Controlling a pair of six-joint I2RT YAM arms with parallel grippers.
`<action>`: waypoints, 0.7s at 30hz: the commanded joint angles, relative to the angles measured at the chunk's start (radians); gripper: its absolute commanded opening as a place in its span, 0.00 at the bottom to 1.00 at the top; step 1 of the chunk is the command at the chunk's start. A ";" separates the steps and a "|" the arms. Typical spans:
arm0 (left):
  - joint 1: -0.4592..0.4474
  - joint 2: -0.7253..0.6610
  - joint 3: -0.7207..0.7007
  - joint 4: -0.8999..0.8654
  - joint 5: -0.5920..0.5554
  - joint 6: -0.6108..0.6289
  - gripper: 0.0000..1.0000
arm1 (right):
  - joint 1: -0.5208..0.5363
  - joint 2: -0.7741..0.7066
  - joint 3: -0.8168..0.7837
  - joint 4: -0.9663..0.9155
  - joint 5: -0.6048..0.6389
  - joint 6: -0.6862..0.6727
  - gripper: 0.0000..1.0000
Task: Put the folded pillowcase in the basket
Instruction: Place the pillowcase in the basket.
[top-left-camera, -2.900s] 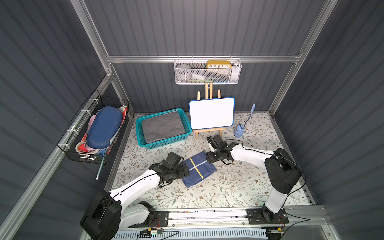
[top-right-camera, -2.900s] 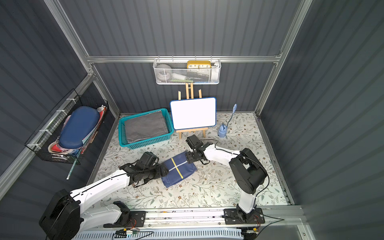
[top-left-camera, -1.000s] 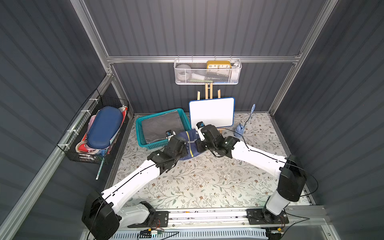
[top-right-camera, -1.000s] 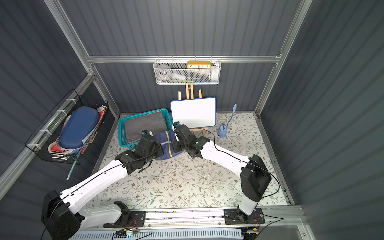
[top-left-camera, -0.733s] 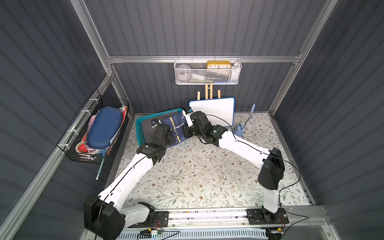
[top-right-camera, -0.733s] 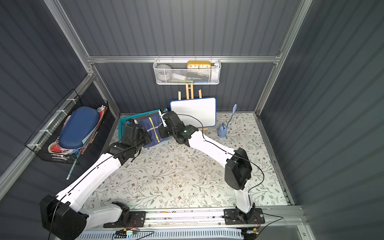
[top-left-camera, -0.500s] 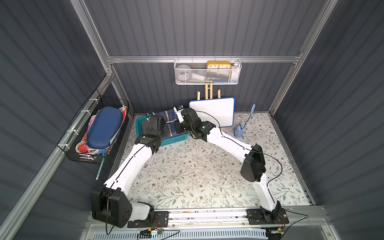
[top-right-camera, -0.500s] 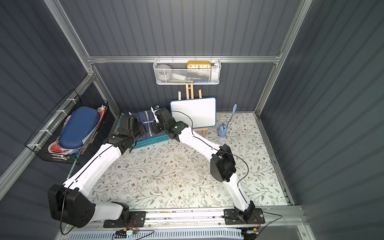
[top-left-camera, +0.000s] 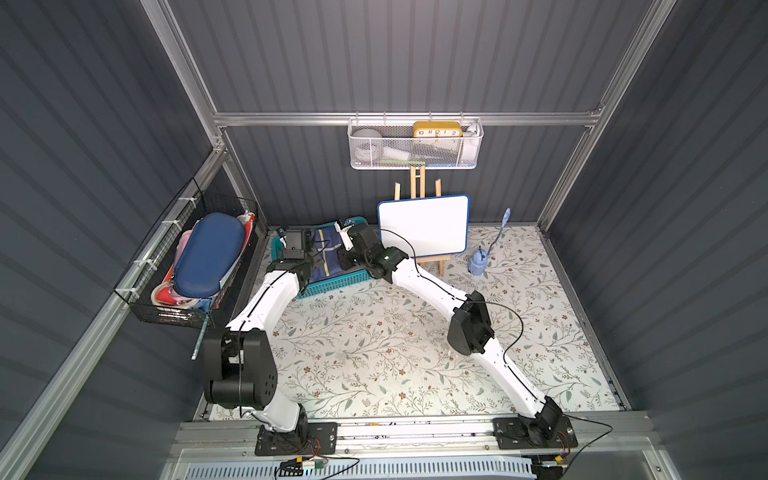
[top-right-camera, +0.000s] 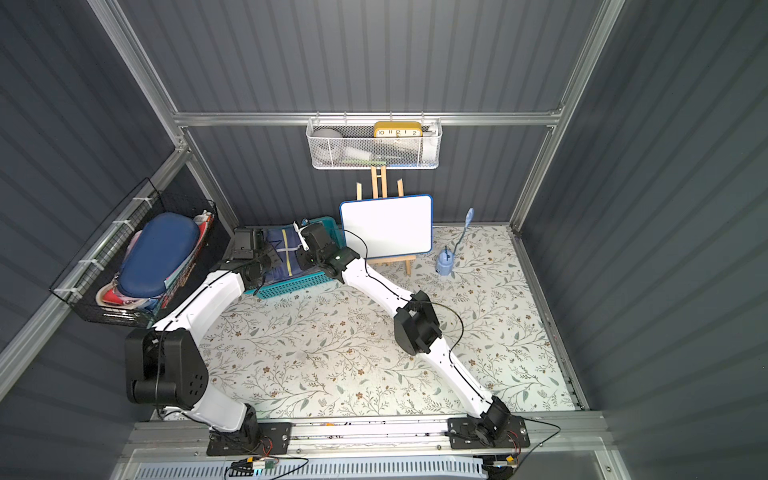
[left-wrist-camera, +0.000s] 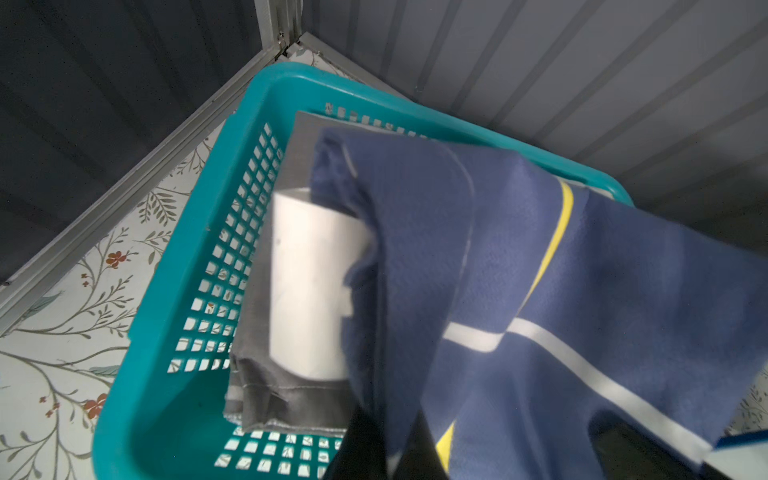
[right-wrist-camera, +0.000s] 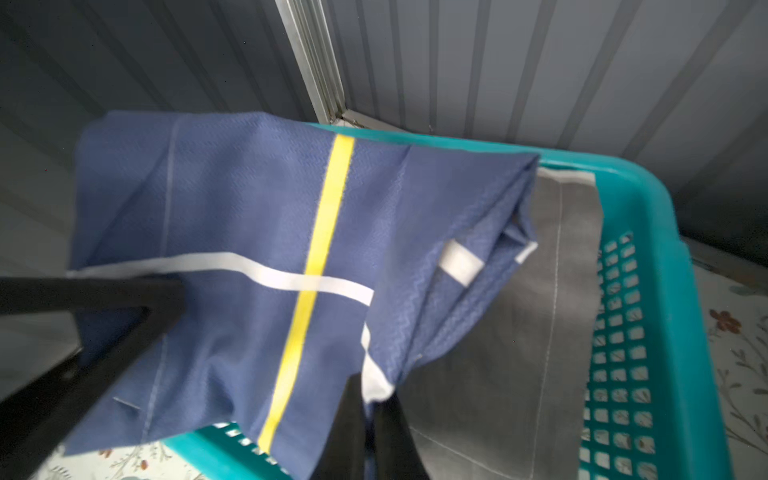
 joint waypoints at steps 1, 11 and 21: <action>0.023 0.041 0.024 0.039 0.043 0.003 0.00 | -0.015 0.025 0.026 -0.006 -0.010 0.019 0.00; 0.044 0.116 0.009 0.047 0.047 -0.036 0.11 | -0.043 0.083 0.046 0.001 0.049 0.025 0.07; 0.051 -0.017 -0.005 0.012 -0.074 -0.075 0.56 | -0.041 -0.004 0.022 0.016 0.066 -0.010 0.46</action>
